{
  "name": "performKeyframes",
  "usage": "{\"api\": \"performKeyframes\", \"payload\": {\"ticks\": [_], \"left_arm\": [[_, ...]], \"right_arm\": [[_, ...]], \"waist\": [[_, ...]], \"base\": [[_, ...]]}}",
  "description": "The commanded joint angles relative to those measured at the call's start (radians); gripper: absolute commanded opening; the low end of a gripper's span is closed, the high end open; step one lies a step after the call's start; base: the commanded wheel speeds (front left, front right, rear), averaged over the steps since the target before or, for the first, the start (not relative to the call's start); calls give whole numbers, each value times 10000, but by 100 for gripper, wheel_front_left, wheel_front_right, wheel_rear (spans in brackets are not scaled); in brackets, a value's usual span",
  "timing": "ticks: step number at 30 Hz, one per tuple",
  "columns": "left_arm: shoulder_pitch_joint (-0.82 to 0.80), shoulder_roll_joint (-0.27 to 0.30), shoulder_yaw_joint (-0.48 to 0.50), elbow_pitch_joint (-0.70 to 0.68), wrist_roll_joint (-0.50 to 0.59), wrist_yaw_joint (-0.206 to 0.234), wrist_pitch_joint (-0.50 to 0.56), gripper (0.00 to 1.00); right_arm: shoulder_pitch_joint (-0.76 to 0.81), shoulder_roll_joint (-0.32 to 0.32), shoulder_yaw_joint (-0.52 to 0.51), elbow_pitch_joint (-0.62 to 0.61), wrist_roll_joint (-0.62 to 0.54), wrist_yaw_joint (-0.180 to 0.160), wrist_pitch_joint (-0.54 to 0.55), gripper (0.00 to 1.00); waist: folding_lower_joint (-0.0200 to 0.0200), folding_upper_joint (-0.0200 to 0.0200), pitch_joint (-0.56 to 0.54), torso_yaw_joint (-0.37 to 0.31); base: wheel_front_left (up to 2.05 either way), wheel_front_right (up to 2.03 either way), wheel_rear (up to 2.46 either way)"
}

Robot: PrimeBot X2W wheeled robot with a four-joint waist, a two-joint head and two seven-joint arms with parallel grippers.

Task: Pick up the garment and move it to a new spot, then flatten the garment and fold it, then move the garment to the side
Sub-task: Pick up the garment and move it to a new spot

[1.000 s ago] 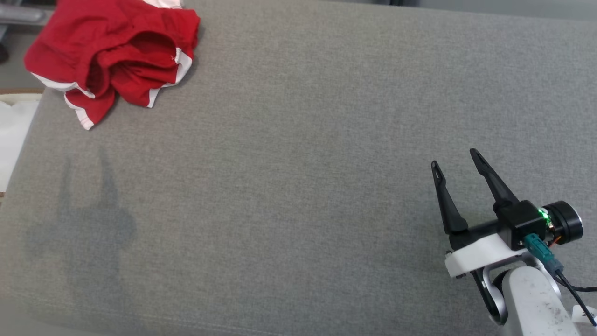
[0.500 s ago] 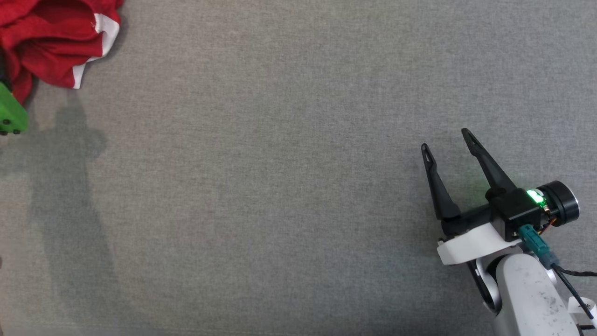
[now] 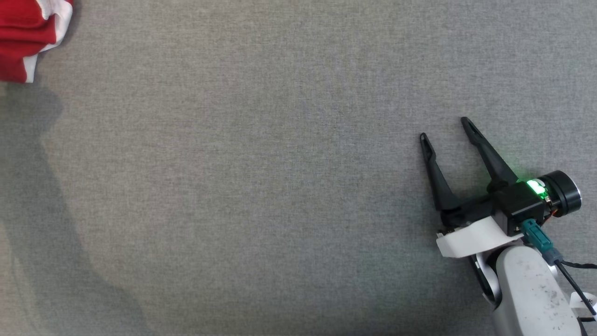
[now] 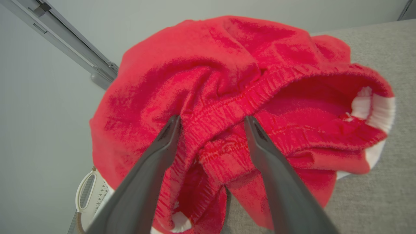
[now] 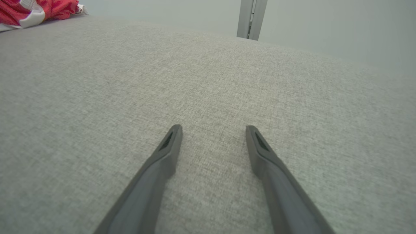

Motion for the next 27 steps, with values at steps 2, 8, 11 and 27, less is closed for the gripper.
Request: {"api": "performKeyframes", "payload": {"ticks": [2, 8, 11, 27], "left_arm": [[-280, 133, -136, 216, 54, 14, 83, 100], [-657, 170, -146, 767, -52, 145, 235, 49], [-839, 219, -83, 913, -75, 279, -56, 0], [-814, 731, -311, 428, -147, 90, -1371, 0]], "right_arm": [[-65, -69, -45, 99, 18, -11, 1, 100], [-121, -72, -43, 149, 37, -13, 2, 100], [-175, -77, -94, 152, 61, -15, 10, 100], [-17, -61, 114, 569, 666, -13, -2, 100]], "waist": [[-1, -1, 106, -56], [-1, -1, 245, -109], [-1, -1, 291, -134], [-1, -1, -1456, -176]], "base": [[0, 0, 0], [0, 0, 0], [0, 0, 0], [0, 0, 0]]}}
